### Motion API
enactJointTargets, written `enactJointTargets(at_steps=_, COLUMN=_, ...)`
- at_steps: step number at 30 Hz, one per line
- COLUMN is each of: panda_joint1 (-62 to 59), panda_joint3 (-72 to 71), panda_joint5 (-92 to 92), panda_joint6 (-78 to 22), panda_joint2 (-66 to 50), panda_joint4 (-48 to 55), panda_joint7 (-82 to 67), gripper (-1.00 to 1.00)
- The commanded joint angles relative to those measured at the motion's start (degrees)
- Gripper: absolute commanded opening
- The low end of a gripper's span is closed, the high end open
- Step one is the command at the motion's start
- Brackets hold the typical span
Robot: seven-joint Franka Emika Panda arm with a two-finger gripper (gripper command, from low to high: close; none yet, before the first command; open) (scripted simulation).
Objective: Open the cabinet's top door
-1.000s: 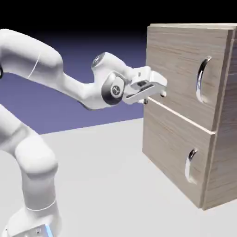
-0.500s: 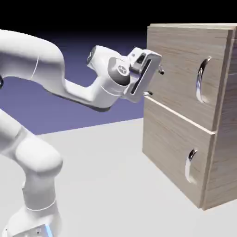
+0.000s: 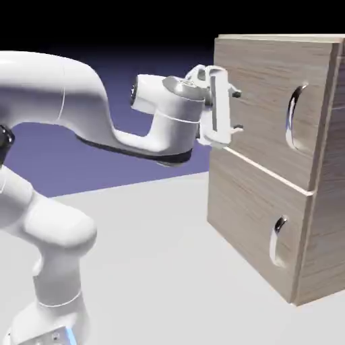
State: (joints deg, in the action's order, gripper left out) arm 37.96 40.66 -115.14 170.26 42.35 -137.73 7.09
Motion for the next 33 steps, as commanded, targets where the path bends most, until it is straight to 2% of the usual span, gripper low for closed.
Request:
enactJointTargets(at_steps=1, panda_joint1=0.81, panda_joint3=0.88, panda_joint5=-2.50, panda_joint6=-0.08, panda_joint2=0.21, panda_joint4=0.50, panda_joint7=-0.77, gripper=0.00)
enactJointTargets(at_steps=20, panda_joint1=16.04, panda_joint3=17.50, panda_joint5=-49.56, panda_joint6=-1.61, panda_joint2=4.17, panda_joint4=10.02, panda_joint7=-15.22, gripper=0.00)
enactJointTargets(at_steps=27, panda_joint1=27.26, panda_joint3=25.60, panda_joint5=-50.87, panda_joint6=-2.49, panda_joint2=0.08, panda_joint4=17.96, panda_joint7=-13.96, gripper=0.00)
enactJointTargets(at_steps=28, panda_joint1=27.26, panda_joint3=25.60, panda_joint5=-50.87, panda_joint6=-2.49, panda_joint2=0.08, panda_joint4=17.96, panda_joint7=-13.96, gripper=-1.00)
enactJointTargets(at_steps=33, panda_joint1=18.96, panda_joint3=19.25, panda_joint5=-50.88, panda_joint6=-4.08, panda_joint2=-2.76, panda_joint4=13.94, panda_joint7=-9.20, gripper=-1.00)
